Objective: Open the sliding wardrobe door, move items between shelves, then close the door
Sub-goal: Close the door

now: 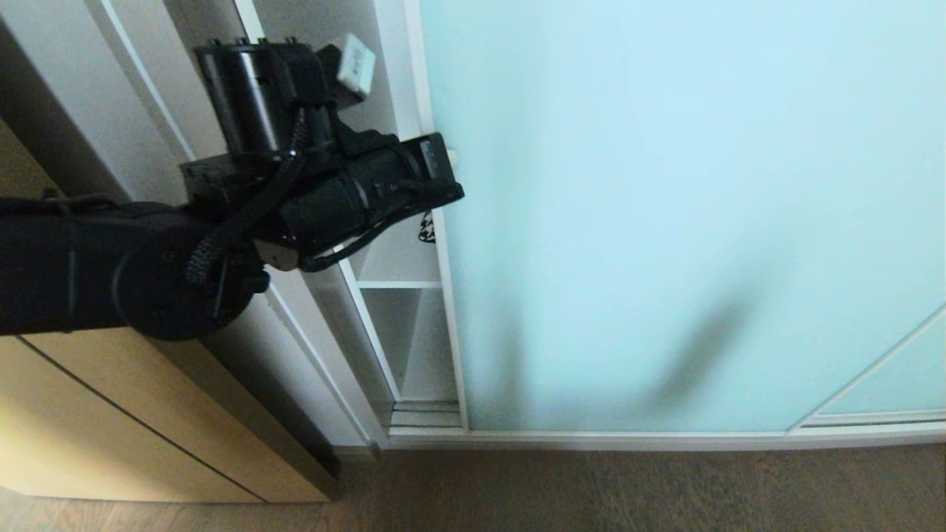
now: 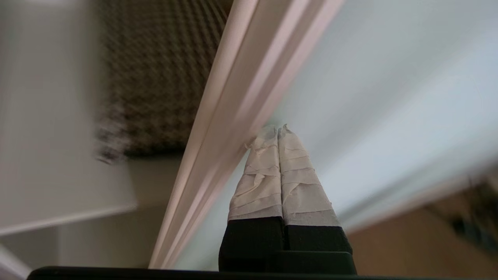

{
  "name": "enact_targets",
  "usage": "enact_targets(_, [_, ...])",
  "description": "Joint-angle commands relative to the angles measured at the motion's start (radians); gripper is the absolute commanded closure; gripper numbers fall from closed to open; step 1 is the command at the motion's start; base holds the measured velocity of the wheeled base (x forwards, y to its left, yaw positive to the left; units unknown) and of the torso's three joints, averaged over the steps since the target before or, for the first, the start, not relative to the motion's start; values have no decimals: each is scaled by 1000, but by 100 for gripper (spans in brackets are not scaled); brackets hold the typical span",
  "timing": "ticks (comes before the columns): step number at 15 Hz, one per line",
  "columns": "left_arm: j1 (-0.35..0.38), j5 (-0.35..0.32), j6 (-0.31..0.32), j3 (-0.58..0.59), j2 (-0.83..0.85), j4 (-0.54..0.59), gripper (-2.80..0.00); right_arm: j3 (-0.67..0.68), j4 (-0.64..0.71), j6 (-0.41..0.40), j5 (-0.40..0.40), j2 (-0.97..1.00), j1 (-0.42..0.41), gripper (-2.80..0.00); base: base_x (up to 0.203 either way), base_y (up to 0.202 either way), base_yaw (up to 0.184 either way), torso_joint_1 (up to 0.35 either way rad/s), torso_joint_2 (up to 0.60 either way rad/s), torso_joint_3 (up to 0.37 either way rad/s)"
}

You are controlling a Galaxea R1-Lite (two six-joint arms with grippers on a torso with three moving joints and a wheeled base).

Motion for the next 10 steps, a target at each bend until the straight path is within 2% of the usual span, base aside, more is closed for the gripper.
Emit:
enact_targets(1, [-1,-27,-4,48,-142,12,0,0,0,0,0,0,0,0,0,0,0,0,0,0])
enact_targets(4, [-1,-62,-4,99,-283,63,0,0,0,0,0,0,0,0,0,0,0,0,0,0])
enact_targets(5, [-1,-82,-4,114,-300,75,0,0,0,0,0,1,0,0,0,0,0,0,0,0])
enact_targets(10, [-4,-93,-4,145,-349,80,0,0,0,0,0,0,0,0,0,0,0,0,0,0])
